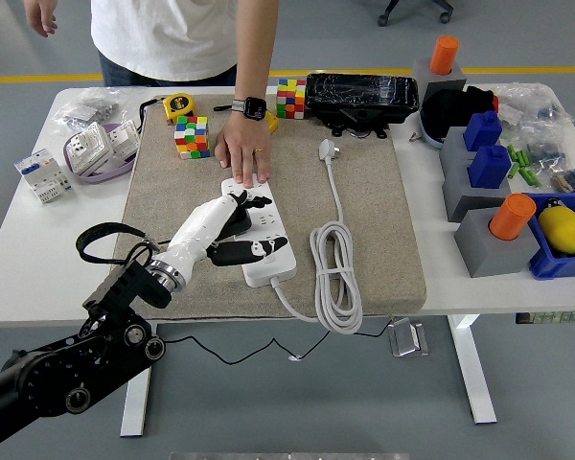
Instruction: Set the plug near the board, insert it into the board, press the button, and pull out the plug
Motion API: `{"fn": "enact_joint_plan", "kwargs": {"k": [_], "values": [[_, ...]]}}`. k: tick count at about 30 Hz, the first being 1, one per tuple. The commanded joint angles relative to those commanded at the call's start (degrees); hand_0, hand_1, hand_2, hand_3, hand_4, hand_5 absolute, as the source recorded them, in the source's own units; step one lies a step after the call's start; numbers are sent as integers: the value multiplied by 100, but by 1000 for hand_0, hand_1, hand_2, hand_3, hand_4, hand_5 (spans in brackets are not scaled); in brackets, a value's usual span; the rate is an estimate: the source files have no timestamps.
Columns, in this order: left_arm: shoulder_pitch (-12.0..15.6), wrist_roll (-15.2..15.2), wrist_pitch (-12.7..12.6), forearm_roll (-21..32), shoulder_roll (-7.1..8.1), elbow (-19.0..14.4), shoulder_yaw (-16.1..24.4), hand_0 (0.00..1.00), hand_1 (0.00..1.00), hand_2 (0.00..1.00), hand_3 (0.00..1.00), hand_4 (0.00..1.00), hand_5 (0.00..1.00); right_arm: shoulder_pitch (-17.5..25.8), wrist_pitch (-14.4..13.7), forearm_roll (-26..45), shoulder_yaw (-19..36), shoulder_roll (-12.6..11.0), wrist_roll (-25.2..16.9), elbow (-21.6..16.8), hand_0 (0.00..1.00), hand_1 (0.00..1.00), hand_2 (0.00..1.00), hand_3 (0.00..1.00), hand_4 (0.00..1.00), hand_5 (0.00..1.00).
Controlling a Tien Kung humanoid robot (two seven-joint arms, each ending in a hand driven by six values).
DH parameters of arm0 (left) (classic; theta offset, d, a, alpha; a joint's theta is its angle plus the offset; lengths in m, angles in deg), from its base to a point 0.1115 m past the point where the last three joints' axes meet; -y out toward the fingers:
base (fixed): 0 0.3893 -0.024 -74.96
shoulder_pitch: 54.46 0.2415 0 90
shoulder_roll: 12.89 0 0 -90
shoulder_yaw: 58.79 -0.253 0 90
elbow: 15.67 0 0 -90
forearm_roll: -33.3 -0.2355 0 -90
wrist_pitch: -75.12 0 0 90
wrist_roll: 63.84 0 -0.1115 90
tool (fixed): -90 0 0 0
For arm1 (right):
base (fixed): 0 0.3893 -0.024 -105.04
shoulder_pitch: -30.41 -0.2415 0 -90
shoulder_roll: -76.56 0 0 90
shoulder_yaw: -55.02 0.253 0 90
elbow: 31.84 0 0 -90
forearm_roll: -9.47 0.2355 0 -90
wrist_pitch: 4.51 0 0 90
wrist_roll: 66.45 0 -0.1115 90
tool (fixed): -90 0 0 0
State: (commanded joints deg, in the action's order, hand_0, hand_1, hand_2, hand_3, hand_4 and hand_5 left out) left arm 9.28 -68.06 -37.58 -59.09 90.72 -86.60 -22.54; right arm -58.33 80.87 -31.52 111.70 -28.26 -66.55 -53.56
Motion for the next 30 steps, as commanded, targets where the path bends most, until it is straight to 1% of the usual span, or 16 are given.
{"fn": "enact_joint_plan", "kwargs": {"k": [2, 6, 12, 14, 16, 17, 18, 19, 22, 23, 24, 25, 27, 28, 29, 30], "values": [[-1, 9, 6, 11, -4, -15, 5, 731, 760, 754, 750, 897, 555, 0, 0, -7, 4, -2, 0, -8, 603, 625, 624, 547, 933, 481], [26, 98, -23, 56, 42, -202, 72, 725, 754, 748, 748, 896, 556, 3, -8, -13, 7, 0, -12, -8, 602, 625, 623, 547, 933, 481], [154, 143, -13, 186, 192, -793, 274, 725, 750, 743, 740, 895, 556, 7, -3, -18, -8, -7, -8, -8, 602, 624, 623, 547, 933, 481], [207, 113, 19, 233, 253, -992, 307, 725, 750, 743, 740, 895, 556, 3, -3, -21, -6, -9, -7, -9, 602, 624, 623, 547, 933, 481], [299, -10, 137, 338, 344, -1271, 331, 725, 750, 743, 740, 895, 556, 2, -1, -25, 1, -7, -3, -6, 602, 624, 623, 547, 933, 481], [337, -96, 211, 356, 388, -1408, 337, 414, 566, 602, 724, 892, 537, 3, -1, -25, 4, -8, -5, -9, 602, 625, 623, 547, 933, 481], [362, -166, 271, 353, 417, -1484, 341, 414, 566, 602, 724, 892, 537, 3, -2, -28, 7, -8, -4, -9, 602, 625, 623, 547, 933, 481], [415, -331, 410, 326, 477, -1633, 345, 414, 566, 602, 724, 892, 537, 4, -3, -30, 12, -8, -2, -7, 602, 625, 623, 547, 933, 481], [502, -714, 748, 207, 569, -1905, 359, 414, 566, 602, 724, 892, 537, 10, -2, -34, 14, -10, 0, -8, 602, 625, 623, 547, 933, 481], [529, -856, 892, 112, 591, -1983, 371, 159, 180, 285, 675, 791, 264, 11, -2, -34, 12, -11, 1, -6, 601, 625, 623, 547, 933, 481], [544, -987, 1023, 29, 602, -2037, 378, 159, 180, 285, 675, 791, 264, 13, -2, -35, 10, -10, 1, -6, 601, 625, 623, 547, 933, 481], [550, -1062, 1098, -9, 607, -2065, 380, 159, 180, 285, 675, 791, 264, 14, -2, -36, 9, -10, 1, -6, 601, 625, 623, 547, 933, 481], [547, -1320, 1381, -63, 604, -2132, 381, 159, 180, 285, 675, 791, 264, 12, 0, -34, 0, -9, 2, -6, 601, 625, 623, 547, 933, 481], [542, -1403, 1476, -74, 601, -2147, 376, 159, 180, 285, 675, 791, 264, 11, 0, -33, -2, -9, 2, -7, 601, 625, 623, 547, 933, 481], [538, -1479, 1561, -83, 597, -2158, 373, 79, 82, 165, 775, 602, 2, 9, 1, -33, -2, -9, 1, -9, 601, 625, 623, 547, 933, 480], [528, -1608, 1694, -84, 588, -2173, 367, 79, 82, 165, 775, 602, 2, 7, 1, -33, -3, -10, 0, -13, 601, 625, 623, 547, 933, 480]]}}
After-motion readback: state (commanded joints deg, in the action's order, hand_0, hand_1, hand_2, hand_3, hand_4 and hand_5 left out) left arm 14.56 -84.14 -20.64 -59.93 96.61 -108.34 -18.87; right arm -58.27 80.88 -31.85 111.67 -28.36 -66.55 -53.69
